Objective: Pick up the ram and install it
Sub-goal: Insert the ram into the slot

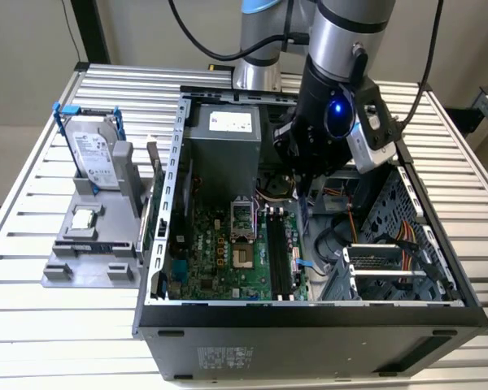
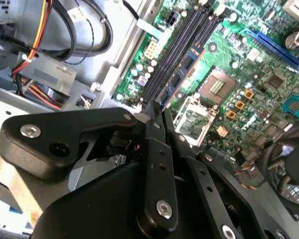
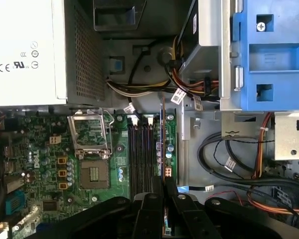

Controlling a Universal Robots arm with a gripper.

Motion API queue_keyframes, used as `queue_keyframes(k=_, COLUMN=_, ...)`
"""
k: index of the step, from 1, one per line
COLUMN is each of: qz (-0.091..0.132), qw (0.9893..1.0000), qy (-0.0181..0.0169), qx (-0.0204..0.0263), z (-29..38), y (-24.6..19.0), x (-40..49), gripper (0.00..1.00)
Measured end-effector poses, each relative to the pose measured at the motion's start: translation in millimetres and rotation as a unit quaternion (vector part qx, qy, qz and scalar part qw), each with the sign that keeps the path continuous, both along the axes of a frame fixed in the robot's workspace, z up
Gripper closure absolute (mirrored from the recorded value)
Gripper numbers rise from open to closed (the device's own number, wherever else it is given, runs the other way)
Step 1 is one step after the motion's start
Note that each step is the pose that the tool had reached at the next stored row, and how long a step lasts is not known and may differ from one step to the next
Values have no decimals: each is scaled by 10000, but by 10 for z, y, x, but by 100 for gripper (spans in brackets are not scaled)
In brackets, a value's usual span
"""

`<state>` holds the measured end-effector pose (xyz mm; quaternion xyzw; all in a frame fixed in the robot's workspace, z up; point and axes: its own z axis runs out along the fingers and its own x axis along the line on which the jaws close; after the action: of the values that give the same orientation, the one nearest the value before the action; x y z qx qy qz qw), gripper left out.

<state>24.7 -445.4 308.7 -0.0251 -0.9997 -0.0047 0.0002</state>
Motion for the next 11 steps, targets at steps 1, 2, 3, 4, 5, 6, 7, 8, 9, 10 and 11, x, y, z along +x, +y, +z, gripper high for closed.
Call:
queue_keyframes(k=1, qz=0, qw=10000, qy=0, qx=-1, z=-4, y=-1, x=0, gripper=100)
queue_keyframes(k=2, qz=-1, qw=10000, qy=1, qx=-2, z=-6, y=-2, x=0, gripper=100)
queue_keyframes(k=3, qz=-1, qw=10000, qy=0, qx=-2, z=-8, y=-2, x=1, gripper=100)
queue_keyframes(k=4, qz=-1, qw=10000, qy=-4, qx=-2, z=-9, y=-2, x=1, gripper=100)
queue_keyframes(k=5, qz=0, qw=10000, qy=-5, qx=2, z=-10, y=-4, x=1, gripper=100)
queue_keyframes(k=6, qz=0, qw=10000, qy=-5, qx=6, z=-11, y=-6, x=1, gripper=100)
queue_keyframes(k=7, qz=0, qw=10000, qy=-5, qx=6, z=-11, y=-6, x=1, gripper=100)
queue_keyframes(k=8, qz=0, qw=10000, qy=-5, qx=5, z=-11, y=-7, x=1, gripper=100)
queue_keyframes(k=9, qz=0, qw=10000, qy=-5, qx=5, z=-11, y=-8, x=1, gripper=100)
queue_keyframes(k=10, qz=0, qw=10000, qy=-5, qx=5, z=-11, y=-13, x=1, gripper=100)
queue_keyframes(k=11, qz=0, qw=10000, qy=-5, qx=5, z=-11, y=-19, x=1, gripper=100)
